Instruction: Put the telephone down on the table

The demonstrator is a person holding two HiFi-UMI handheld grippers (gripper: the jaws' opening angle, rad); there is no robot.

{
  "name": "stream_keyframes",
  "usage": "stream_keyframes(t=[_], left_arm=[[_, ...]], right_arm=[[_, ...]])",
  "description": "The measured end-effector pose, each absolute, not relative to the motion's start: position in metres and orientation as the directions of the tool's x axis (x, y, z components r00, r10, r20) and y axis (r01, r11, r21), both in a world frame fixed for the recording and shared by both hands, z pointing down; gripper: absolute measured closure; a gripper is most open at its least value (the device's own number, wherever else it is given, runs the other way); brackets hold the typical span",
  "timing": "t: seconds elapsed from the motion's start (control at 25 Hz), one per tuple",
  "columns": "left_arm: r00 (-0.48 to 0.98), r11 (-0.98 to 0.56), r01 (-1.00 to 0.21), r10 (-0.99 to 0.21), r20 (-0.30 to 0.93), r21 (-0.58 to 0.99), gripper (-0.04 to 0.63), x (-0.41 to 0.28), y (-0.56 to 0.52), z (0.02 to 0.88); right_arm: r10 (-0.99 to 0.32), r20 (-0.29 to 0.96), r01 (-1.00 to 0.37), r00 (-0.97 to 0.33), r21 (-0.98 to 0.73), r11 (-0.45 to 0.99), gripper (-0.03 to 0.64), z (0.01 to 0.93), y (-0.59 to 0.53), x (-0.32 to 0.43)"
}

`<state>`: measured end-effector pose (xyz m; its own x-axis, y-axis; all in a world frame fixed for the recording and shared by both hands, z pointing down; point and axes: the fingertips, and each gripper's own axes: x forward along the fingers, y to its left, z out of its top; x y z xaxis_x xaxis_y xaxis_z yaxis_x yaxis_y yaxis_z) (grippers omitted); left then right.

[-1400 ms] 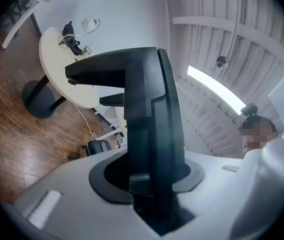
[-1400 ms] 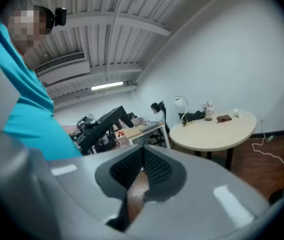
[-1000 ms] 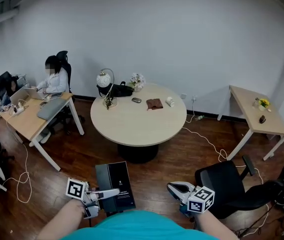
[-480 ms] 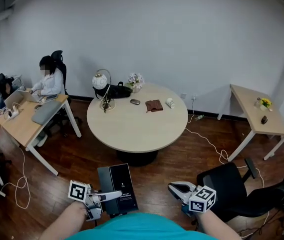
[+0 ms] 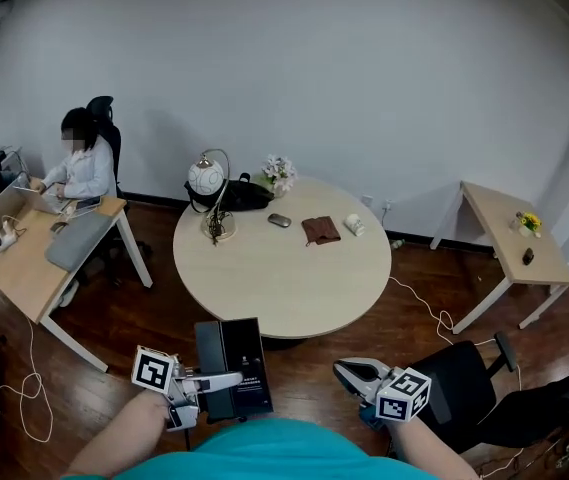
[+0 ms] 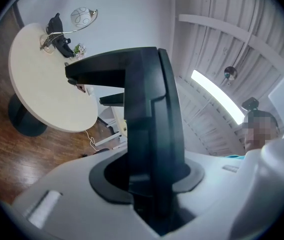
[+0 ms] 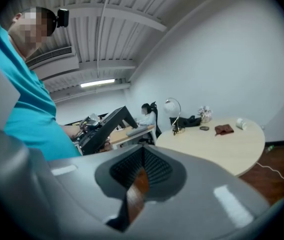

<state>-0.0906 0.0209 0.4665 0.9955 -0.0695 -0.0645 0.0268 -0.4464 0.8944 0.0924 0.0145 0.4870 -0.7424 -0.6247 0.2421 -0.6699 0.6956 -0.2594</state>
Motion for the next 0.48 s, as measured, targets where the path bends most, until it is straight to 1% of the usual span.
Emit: stream_keyframes(t=[0.16, 0.32, 0.48], left_arm=[[0.993, -0.431, 0.021, -0.097, -0.07, 0.902, 0.422, -0.102, -0.02, 0.467], [0.99, -0.428, -0.004, -0.127, -0.056, 0.904, 0.422, -0.103, -0.06, 0.472], [0.984, -0.418, -0.038, -0.175, -0.04, 0.908, 0.422, -0.087, -0.106, 0.475]], right_arm=[[-0.6, 0.262, -0.654, -0.756, -0.274, 0.705, 0.615, 0.494, -0.02, 0.08], [-0.599, 0.26, -0.653, -0.757, -0.283, 0.702, 0.615, 0.499, -0.069, 0.091], [-0.582, 0.247, -0.632, -0.775, -0.268, 0.727, 0.615, 0.503, -0.133, 0.112]])
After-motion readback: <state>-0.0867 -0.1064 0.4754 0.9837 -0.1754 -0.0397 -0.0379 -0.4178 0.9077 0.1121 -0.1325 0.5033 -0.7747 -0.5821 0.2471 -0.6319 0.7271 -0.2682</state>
